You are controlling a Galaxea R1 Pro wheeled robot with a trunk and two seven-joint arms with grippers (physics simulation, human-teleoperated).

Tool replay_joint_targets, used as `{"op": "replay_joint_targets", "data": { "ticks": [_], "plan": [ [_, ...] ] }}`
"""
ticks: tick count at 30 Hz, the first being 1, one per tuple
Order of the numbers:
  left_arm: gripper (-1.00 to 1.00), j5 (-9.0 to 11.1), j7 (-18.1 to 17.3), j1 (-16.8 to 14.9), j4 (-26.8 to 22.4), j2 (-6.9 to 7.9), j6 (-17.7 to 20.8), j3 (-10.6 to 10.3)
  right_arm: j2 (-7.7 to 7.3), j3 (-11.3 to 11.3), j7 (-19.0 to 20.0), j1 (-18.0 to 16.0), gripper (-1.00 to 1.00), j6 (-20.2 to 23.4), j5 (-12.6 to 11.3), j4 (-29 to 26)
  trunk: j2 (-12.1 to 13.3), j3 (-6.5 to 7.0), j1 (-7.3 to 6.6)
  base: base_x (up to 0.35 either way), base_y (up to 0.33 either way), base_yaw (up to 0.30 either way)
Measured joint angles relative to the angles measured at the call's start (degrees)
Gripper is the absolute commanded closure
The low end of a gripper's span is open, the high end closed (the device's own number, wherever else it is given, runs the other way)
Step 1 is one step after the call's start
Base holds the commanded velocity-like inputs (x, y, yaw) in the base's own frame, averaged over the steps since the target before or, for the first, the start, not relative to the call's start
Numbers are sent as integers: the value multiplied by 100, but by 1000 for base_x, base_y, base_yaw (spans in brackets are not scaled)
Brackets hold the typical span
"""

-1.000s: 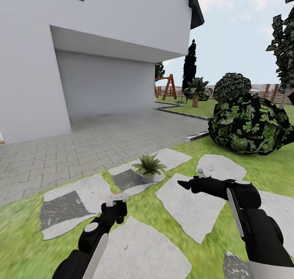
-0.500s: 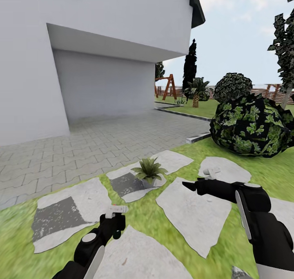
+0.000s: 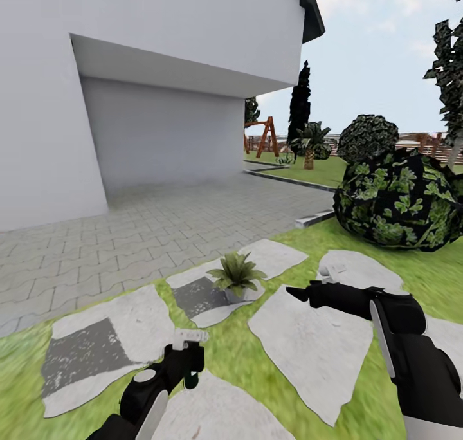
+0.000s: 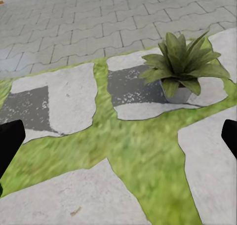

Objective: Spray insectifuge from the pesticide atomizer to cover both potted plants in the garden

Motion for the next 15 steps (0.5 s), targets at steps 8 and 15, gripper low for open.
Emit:
{"op": "replay_joint_targets", "data": {
  "ticks": [8, 15],
  "plan": [
    [100, 54, -414, -26, 61, 19, 63, -220, 2, 33, 2, 1, -100, 0, 1, 0, 0, 0, 0, 334, 5, 0],
    [100, 46, -2326, -146, 168, 191, 465, 436, -18, -22, 94, 6, -100, -1, -1, 0, 0, 0, 0, 340, 0, 0]
  ]
}}
